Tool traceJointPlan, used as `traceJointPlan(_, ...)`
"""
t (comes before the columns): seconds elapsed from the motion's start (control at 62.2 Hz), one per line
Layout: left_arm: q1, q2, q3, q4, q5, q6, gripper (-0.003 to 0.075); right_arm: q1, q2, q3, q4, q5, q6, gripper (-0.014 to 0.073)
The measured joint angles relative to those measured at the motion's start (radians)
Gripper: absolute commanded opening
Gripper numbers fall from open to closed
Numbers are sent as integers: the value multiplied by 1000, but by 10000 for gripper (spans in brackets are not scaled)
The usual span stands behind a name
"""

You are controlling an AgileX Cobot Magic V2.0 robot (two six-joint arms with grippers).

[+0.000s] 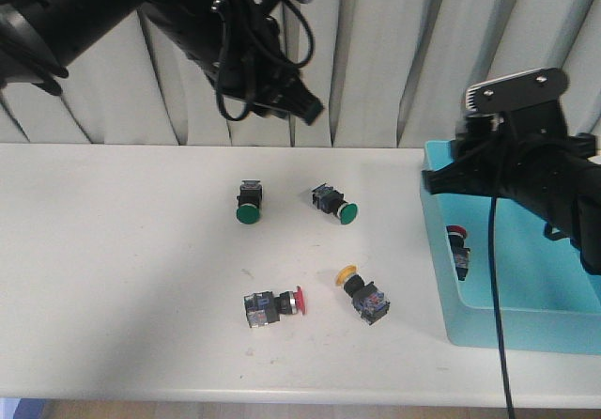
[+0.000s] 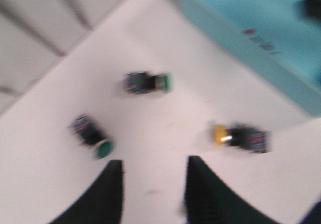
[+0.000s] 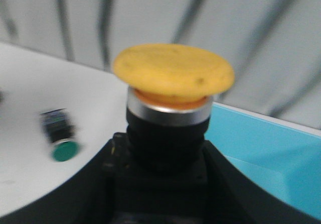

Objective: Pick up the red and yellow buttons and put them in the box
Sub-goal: 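Carry the yellow button with the right gripper and lower it into the box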

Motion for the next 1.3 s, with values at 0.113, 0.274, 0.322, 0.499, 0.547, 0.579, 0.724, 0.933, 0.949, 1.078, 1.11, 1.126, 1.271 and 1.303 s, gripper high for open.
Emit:
traceJointPlan(0.113,2,-1,-1,101,2,-28,-8,0,0,0,68,-132,-64,3)
traceJointPlan(0.274,32,-1,-1,137,-9,-94,-7,-80,2,0,238,-153,-181,6)
traceJointPlan(0.322,44,-1,-1,141,-9,-104,-8,-136,9,0,287,-119,-206,7)
traceJointPlan(0.499,75,-1,-1,147,2,-135,-8,-323,77,0,323,6,-229,10)
traceJointPlan(0.547,78,-1,-1,147,6,-138,-8,-354,109,0,324,27,-228,11)
traceJointPlan(0.579,78,-1,-1,148,7,-139,-8,-366,131,0,324,43,-227,13)
traceJointPlan(0.724,78,-1,-1,147,8,-143,-8,-391,263,0,324,102,-226,20)
traceJointPlan(0.933,78,-1,-1,147,8,-143,-8,-391,431,-18,321,166,-226,46)
traceJointPlan(0.949,78,-1,-1,147,9,-143,-8,-391,441,-21,321,165,-226,51)
traceJointPlan(1.078,78,-1,-1,147,10,-143,-8,-391,501,-40,321,129,-226,115)
traceJointPlan(1.11,78,-1,-1,147,10,-143,-8,-391,509,-41,321,129,-226,135)
traceJointPlan(1.126,78,-1,-1,147,11,-143,-8,-391,511,-41,321,129,-226,141)
traceJointPlan(1.271,78,-1,-1,147,16,-143,-8,-391,518,-46,321,169,-227,286)
traceJointPlan(1.303,78,-1,-1,147,17,-143,-8,-391,518,-48,321,179,-228,313)
